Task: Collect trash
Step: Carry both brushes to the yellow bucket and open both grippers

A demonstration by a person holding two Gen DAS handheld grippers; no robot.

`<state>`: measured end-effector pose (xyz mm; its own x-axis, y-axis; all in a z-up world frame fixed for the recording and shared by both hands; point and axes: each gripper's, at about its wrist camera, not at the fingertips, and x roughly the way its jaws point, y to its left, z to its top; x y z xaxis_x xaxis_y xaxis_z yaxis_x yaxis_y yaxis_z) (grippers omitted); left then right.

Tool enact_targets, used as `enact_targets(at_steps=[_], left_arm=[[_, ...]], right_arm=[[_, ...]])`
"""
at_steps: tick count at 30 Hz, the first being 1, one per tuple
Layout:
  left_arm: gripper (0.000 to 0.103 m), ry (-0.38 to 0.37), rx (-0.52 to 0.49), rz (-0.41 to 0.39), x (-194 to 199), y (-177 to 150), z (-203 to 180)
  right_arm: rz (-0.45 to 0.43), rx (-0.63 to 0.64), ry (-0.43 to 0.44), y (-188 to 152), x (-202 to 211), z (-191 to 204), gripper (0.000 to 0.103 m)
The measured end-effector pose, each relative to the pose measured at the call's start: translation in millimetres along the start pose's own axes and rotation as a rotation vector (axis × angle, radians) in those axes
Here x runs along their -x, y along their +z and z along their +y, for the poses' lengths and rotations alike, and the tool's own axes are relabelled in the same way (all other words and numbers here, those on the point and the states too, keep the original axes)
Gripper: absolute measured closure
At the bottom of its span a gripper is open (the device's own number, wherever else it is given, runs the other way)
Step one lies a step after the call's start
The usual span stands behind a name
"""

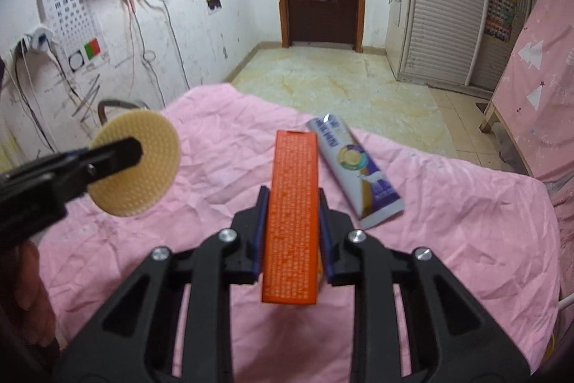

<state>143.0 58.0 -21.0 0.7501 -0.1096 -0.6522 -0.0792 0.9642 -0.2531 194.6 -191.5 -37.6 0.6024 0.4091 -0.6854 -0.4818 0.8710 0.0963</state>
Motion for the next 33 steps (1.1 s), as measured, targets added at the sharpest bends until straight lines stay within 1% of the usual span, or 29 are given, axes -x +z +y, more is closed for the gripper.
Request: enact_targets(at_steps=[5,16,29,33], left_arm=[[0.087,-0.013,-0.056,-0.006,4.4,-0.6,-32.0],[0.087,-0.053,-0.205,0.010,3.5,-11.5,-117.1],[0.087,-0.106,-0.363,0.042,-1.8,-38.2,-214.6],[0.087,-0.131,-0.415,0.058,-5.7,-49.2,-244.1]], right_arm=[[-0.055,-0.061,-0.007,-6.8,33.1,-28.1,0.080],[-0.179,-0.184,-0.055,-31.3,101.4,-94.1,0.080],[-0.284,-0.346,-0.128,-79.8,167.0,-180.5,0.080],[-0.314,-0.390,-0.158,-95.1,183.4,-201.6,0.079]])
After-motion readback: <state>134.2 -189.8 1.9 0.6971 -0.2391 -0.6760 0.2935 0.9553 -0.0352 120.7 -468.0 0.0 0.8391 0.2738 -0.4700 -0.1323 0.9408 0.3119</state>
